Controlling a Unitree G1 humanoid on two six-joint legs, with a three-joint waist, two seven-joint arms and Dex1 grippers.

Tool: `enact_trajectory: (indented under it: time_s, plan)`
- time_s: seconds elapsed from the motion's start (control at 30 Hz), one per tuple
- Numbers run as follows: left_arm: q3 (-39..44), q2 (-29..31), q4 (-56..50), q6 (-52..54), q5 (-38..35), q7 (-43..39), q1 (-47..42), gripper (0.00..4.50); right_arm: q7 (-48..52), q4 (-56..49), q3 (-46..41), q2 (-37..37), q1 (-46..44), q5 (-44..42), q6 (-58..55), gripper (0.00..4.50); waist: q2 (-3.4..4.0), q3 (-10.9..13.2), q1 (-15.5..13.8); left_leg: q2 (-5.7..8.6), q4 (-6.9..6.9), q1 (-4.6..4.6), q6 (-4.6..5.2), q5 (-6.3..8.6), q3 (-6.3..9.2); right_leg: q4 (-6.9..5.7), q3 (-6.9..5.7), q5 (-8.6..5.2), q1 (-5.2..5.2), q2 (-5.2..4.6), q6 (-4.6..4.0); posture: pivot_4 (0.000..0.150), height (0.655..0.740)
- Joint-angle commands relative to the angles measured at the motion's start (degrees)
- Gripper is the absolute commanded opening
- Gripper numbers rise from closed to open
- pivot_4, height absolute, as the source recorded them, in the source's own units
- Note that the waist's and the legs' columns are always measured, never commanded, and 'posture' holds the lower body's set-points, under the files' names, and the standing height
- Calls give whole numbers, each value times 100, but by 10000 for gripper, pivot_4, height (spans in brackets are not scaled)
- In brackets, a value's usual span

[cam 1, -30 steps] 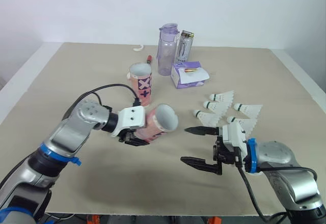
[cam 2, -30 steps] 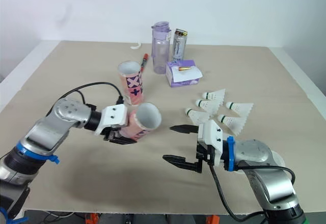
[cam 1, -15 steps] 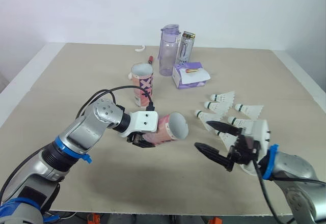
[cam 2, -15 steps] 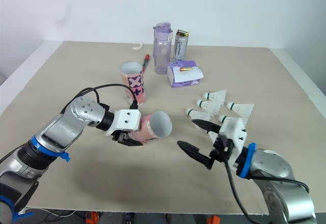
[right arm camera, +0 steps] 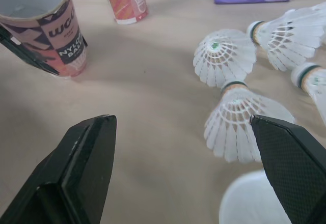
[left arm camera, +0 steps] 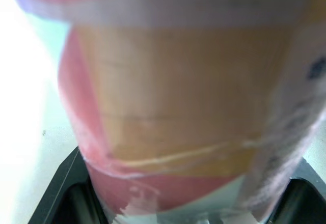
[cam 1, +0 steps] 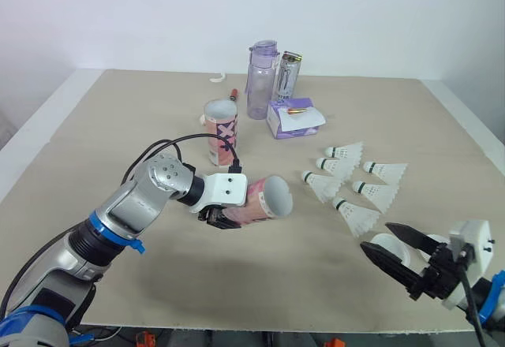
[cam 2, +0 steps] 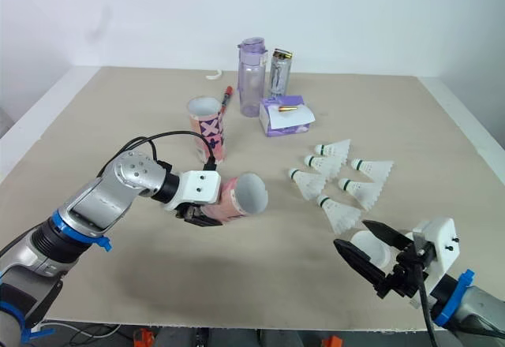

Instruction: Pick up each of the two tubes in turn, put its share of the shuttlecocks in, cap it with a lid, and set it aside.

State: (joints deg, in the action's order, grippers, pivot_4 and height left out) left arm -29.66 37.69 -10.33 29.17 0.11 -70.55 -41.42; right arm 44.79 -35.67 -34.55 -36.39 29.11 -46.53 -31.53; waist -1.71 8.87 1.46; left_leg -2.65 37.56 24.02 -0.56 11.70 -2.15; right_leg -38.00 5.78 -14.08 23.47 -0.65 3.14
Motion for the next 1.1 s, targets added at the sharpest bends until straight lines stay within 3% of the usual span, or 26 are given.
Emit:
enact_trajectory:
  time_s: [0.03, 0.6, 1.1]
  plan:
    - [-70, -50, -24, 23, 120, 17, -55, 30350, -533, -65, 402, 25, -425, -322, -474, 45000, 2, -1, -8, 1, 0, 4, 0, 0, 0, 0, 0, -4, 1, -1, 2, 1500, 7400]
    - [-26, -33, -80, 11, 191, 119, 40, 30350, -1085, -54, 705, -4, -779, -477, -1045, 45000, 2, 0, -21, 11, -1, 17, 1, 1, 7, 2, 0, -18, 1, -7, 10, 1500, 7400]
    - [-54, -88, -46, -86, 246, 82, 71, 30350, -1164, -297, 127, -55, -345, -844, -1114, 45000, 2, 1, -21, 11, -1, 17, 1, 2, 8, 2, 1, -19, 1, -9, 10, 1500, 7400]
